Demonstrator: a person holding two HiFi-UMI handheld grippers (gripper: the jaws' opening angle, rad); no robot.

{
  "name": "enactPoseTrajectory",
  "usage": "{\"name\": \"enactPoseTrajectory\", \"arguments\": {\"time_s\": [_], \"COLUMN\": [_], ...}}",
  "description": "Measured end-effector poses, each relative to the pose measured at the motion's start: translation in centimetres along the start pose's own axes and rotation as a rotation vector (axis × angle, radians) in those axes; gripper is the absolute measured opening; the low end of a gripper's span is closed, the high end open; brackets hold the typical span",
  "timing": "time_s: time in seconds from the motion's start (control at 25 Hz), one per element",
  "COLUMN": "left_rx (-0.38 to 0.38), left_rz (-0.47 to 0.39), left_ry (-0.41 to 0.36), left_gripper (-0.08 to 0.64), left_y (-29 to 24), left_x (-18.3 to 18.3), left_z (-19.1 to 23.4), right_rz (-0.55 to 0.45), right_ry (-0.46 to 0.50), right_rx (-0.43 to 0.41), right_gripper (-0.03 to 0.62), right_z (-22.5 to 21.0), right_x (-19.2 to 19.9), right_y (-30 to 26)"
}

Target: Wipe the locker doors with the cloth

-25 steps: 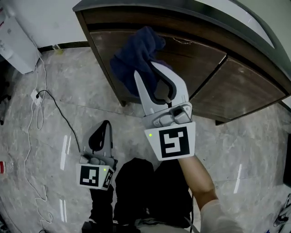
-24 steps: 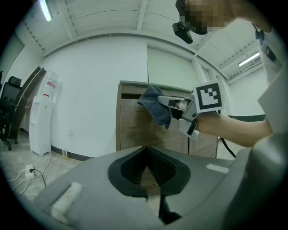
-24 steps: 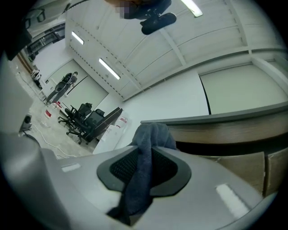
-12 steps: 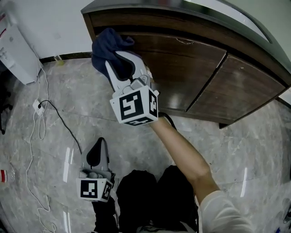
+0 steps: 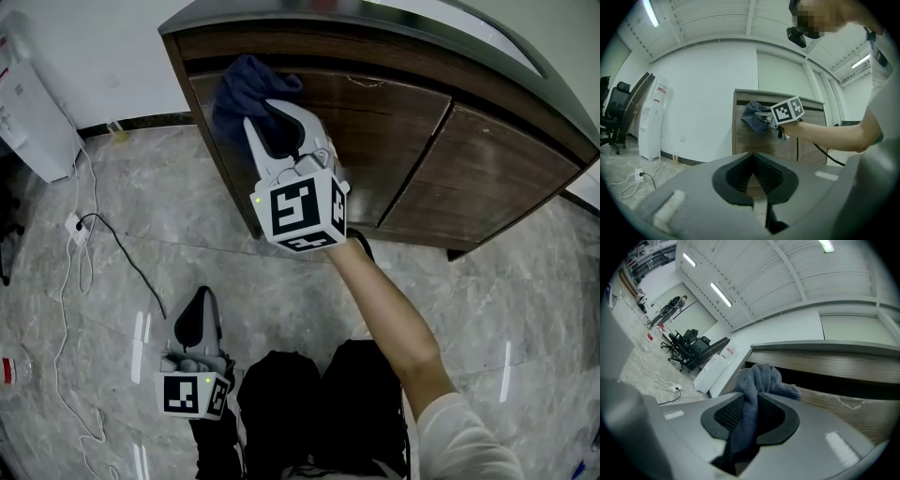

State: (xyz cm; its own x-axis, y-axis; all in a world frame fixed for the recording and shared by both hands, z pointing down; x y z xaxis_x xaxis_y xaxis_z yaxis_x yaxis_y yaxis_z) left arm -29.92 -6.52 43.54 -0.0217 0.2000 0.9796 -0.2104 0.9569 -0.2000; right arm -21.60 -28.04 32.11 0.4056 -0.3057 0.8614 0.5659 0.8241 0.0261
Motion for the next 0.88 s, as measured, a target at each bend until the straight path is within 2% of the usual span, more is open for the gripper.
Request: {"name": "enactPoseTrajectory", "arguments": {"time_s": [0.88], "left_rx": [0.028], "left_rz": [0.008], "left_ry": [-0.036], "left_gripper": [0.001], "left_y": [-0.9], "left_x": [-0.6], "left_z": [-4.6], "right_rz": [0.030], "right_ry": [0.018], "right_rx": [0.154], "right_gripper": [0.091], "right_z": [-10.4], "right_x": [5.0], "right_y": [8.7]}}
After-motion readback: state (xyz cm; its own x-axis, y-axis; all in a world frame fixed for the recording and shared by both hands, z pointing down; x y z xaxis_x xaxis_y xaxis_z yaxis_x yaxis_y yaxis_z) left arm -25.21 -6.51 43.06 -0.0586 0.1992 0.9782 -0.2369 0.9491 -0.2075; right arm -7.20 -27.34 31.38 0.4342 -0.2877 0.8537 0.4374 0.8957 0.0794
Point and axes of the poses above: the fingertips, and each gripper's own axes: y backward along the fingers, z to its left, x out of its underside, the point moved 1 cm from there along y, backward along the fingers, and after that the axes turned 7 degrees about z, right-handed, at the moved point
